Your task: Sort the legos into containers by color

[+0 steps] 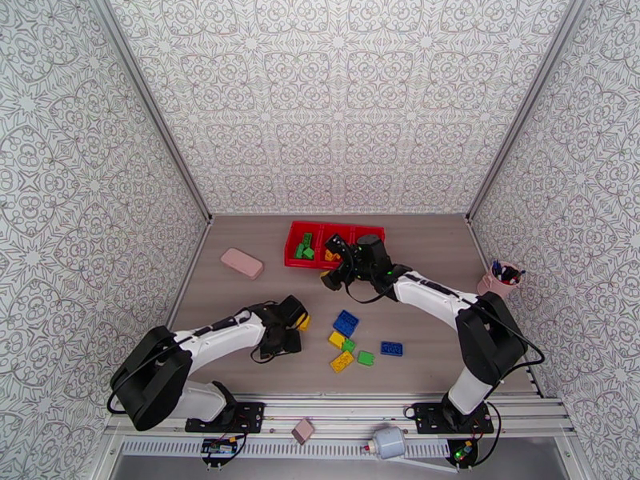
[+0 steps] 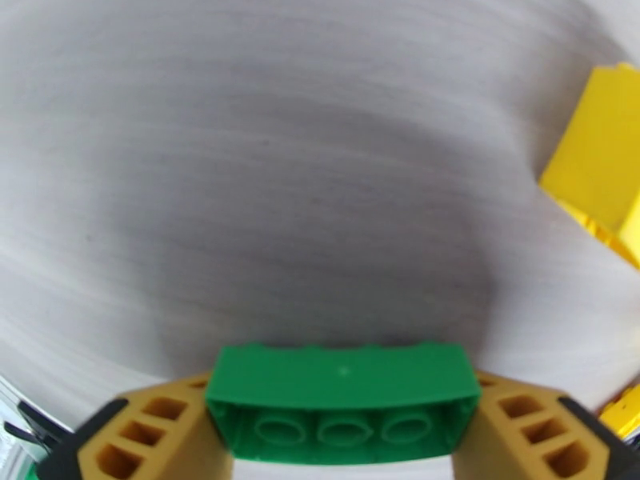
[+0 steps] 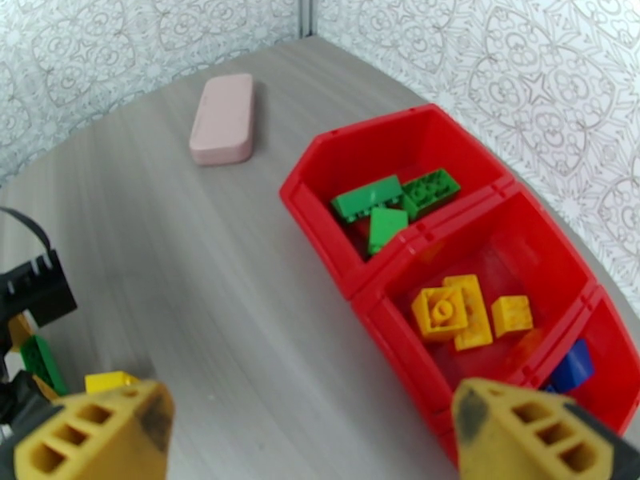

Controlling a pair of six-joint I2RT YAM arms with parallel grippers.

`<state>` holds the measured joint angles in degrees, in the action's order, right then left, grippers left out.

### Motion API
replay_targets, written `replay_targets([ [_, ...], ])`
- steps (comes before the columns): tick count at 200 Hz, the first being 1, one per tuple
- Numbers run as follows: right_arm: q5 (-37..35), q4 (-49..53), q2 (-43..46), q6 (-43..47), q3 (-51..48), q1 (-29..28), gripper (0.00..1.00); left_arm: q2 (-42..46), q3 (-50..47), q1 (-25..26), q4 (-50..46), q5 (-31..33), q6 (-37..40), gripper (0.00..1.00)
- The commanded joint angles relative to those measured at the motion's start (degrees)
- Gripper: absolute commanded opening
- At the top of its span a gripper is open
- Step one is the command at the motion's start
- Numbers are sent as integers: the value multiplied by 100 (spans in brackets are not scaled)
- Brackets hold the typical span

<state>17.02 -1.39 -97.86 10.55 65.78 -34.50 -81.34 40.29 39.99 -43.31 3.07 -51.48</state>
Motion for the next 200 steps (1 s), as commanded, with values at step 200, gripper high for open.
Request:
replay_targets([
  [200, 126, -44, 1090, -40, -544, 30, 96, -1207, 3340, -1523, 1347, -8, 1546, 58],
])
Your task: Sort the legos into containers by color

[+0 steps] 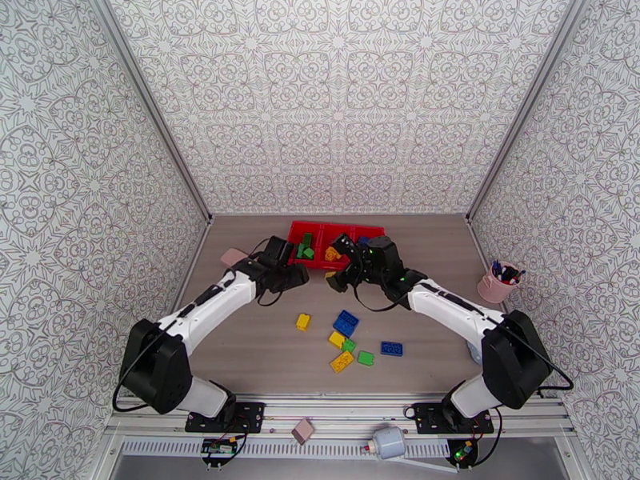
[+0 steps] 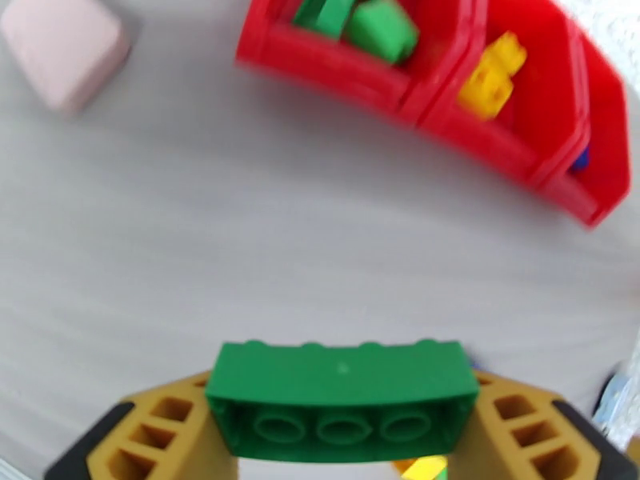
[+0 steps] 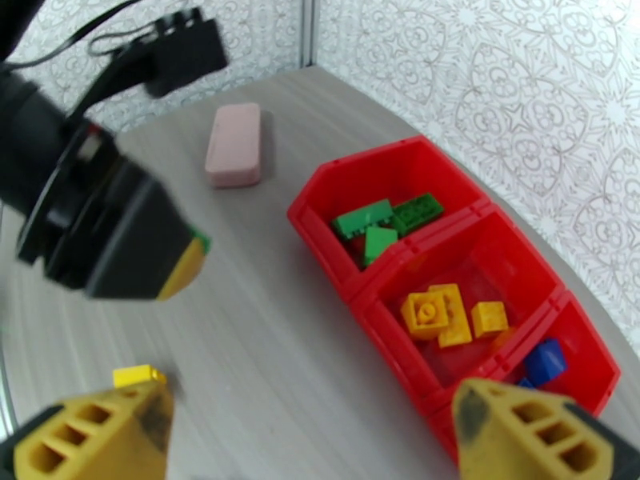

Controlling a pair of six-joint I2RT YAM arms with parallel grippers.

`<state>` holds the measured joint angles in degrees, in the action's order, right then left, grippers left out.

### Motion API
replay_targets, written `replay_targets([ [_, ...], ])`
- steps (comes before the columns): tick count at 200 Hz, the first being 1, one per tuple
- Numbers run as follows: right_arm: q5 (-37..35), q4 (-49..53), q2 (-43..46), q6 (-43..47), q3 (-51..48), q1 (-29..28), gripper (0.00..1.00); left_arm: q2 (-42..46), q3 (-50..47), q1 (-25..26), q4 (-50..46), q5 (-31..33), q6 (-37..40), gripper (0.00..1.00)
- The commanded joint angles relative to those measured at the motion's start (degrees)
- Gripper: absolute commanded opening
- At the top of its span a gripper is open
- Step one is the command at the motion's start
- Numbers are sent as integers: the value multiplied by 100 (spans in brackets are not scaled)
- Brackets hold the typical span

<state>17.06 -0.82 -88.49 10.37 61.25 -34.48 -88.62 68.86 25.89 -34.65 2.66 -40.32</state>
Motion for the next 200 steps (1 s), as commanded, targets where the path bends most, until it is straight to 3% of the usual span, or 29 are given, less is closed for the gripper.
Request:
replay_targets([
  [1, 122, -97, 154, -24, -90, 24, 96, -506, 512, -116, 479, 38, 446, 58],
  [46, 140, -391, 154, -216, -179, 26, 96, -1732, 1563, -358, 793, 387, 850, 59],
  [123, 149, -577, 124, -325, -264, 29, 96, -3578, 3595, -575, 335, 427, 1271, 61],
  [148, 144, -549, 155, -343, -289, 25, 96, -3685, 3828, -604, 221, 392, 1307, 64],
  [200, -155, -369, 296, -425, -372, 28, 96, -3020, 3233, -590, 491, 447, 1432, 83],
])
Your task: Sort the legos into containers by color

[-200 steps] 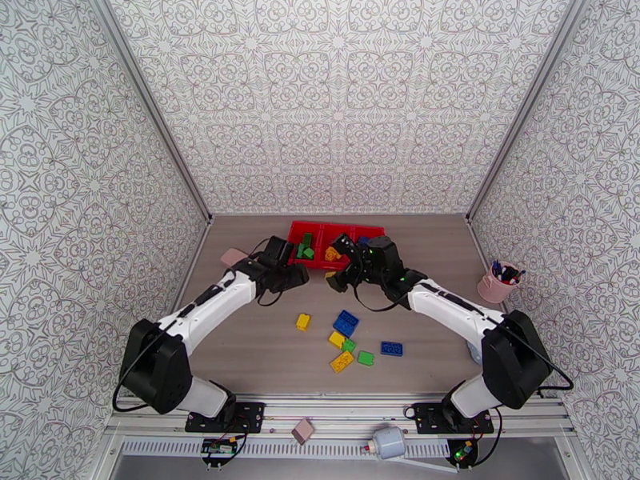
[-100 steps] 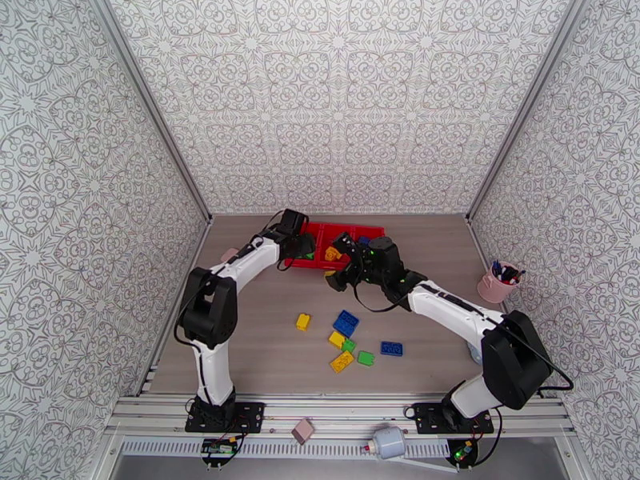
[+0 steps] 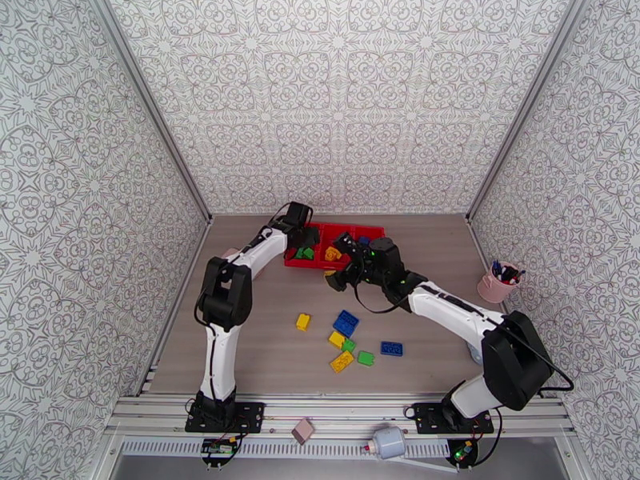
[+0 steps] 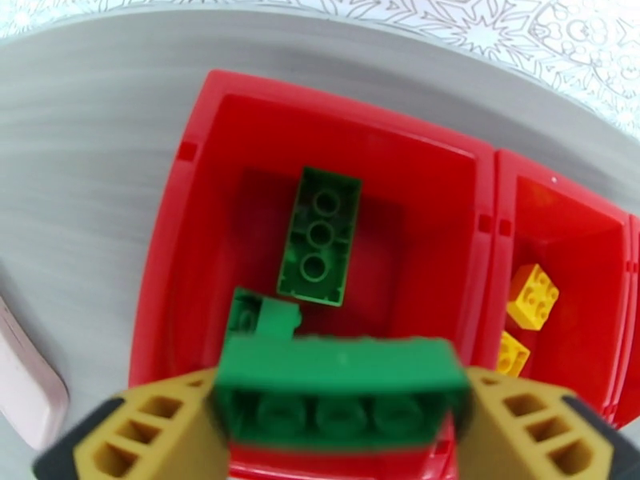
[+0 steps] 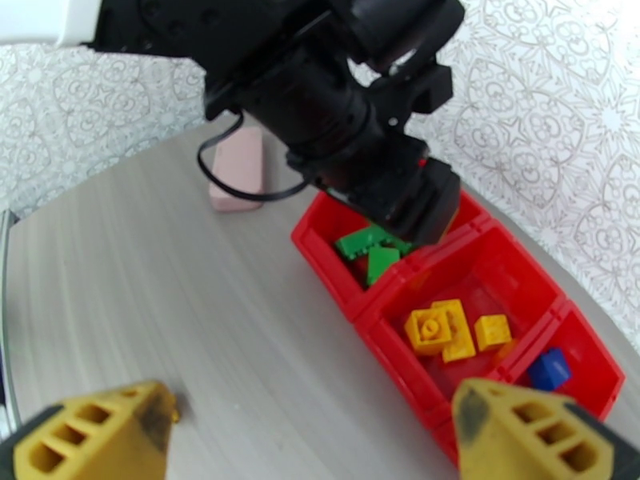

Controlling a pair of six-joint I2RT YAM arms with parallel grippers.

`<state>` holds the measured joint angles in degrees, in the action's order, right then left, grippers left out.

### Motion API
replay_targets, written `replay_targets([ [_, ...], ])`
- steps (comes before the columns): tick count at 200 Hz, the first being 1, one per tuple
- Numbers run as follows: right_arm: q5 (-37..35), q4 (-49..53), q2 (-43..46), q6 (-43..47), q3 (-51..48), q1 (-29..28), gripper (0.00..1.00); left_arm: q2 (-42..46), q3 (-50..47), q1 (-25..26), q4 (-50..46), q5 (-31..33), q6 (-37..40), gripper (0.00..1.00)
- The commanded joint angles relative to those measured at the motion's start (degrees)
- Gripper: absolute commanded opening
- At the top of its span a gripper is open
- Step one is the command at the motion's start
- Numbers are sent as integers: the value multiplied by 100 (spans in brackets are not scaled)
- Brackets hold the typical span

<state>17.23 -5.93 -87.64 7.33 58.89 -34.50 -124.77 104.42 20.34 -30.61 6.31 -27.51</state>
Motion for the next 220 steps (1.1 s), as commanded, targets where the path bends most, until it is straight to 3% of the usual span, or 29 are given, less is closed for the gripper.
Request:
replay_targets([
  [1, -183, 148, 215, -124, -134, 26, 96, 608, -351, -32, 102, 82, 163, 84],
  [63, -633, 1008, 579, -201, -364, 18, 96, 2395, -2412, 266, 1254, -112, 1137, 98],
  [130, -1185, 2694, 1455, -699, -944, -13, 95, 4465, -4570, 919, 1873, -890, 2660, 100],
  [169, -2126, 3679, 1727, -2299, -1262, -30, 96, 5307, -5296, 1429, 2110, -1339, 3509, 100],
  [220, -2460, 4478, 1624, -3961, -1658, -96, 94, 5749, -6173, 1574, 2782, -2873, 4491, 100],
])
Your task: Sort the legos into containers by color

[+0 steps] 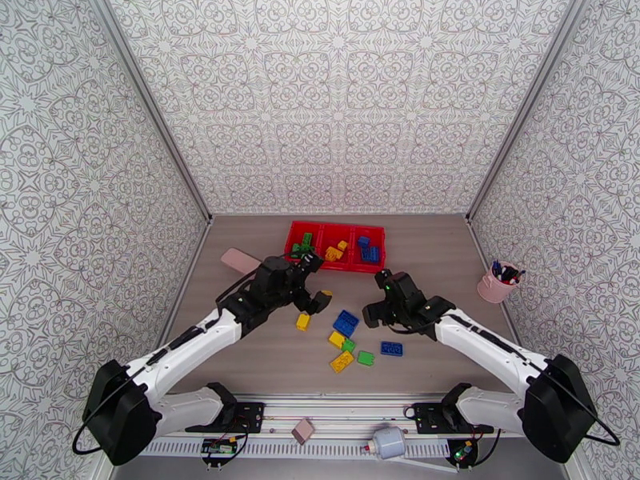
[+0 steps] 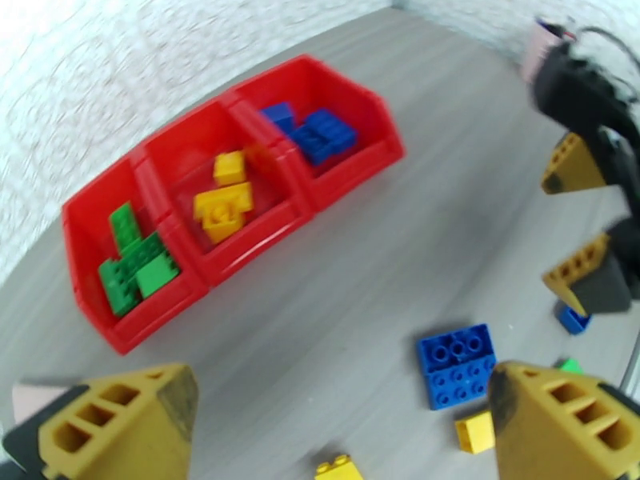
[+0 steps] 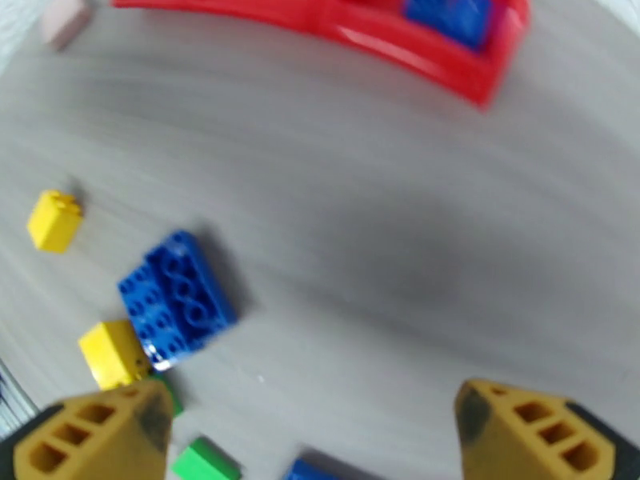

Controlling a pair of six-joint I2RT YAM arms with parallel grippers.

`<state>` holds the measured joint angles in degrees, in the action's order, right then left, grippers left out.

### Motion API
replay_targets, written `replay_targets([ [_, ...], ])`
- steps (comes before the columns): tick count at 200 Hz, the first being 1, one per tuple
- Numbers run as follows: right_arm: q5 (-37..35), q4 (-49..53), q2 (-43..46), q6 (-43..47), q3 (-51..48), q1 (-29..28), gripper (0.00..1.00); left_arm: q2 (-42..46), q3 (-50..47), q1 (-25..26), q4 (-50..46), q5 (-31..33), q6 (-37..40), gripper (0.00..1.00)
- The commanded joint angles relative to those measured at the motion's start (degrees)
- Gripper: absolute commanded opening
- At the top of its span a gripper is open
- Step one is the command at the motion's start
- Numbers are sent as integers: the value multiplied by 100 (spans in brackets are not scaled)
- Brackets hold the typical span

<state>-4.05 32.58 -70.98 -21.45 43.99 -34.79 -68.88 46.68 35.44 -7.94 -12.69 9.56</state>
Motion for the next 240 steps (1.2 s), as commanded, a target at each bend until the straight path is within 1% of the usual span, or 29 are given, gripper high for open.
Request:
replay_targets([
  [1, -332, 636, -44, -1099, -169, -70, 94, 171, -419, 62, 532, -1000, 810, 100],
  [9, -325, 732, -88, -1250, -192, -97, 95, 198, -550, 77, 647, -1181, 1006, 100],
  [26, -244, 846, -208, -1426, -230, -201, 99, 131, -732, 109, 749, -1587, 1580, 100],
  [42, -52, 850, -276, -1537, -344, -295, 100, -33, -767, 169, 747, -1793, 1820, 100],
  [66, 151, 938, -356, -1755, -509, -371, 100, -190, -844, 217, 849, -2047, 1867, 100],
  [104, 452, 996, -665, -1852, -525, -397, 98, -314, -1047, 235, 1370, -2067, 1685, 100],
  [129, 609, 954, -913, -1905, -472, -393, 97, -437, -1048, 235, 1482, -2115, 1583, 100],
  [142, 600, 935, -952, -1941, -490, -399, 94, -433, -1047, 232, 1483, -2122, 1571, 100],
  [175, 535, 938, -943, -1977, -521, -397, 84, -425, -1091, 235, 1375, -2028, 1767, 100],
  [223, 443, 969, -892, -1986, -545, -397, 64, -477, -1099, 181, 1406, -2010, 1768, 100],
  [240, 410, 951, -845, -1986, -554, -397, 63, -495, -1092, 137, 1456, -2024, 1744, 100],
])
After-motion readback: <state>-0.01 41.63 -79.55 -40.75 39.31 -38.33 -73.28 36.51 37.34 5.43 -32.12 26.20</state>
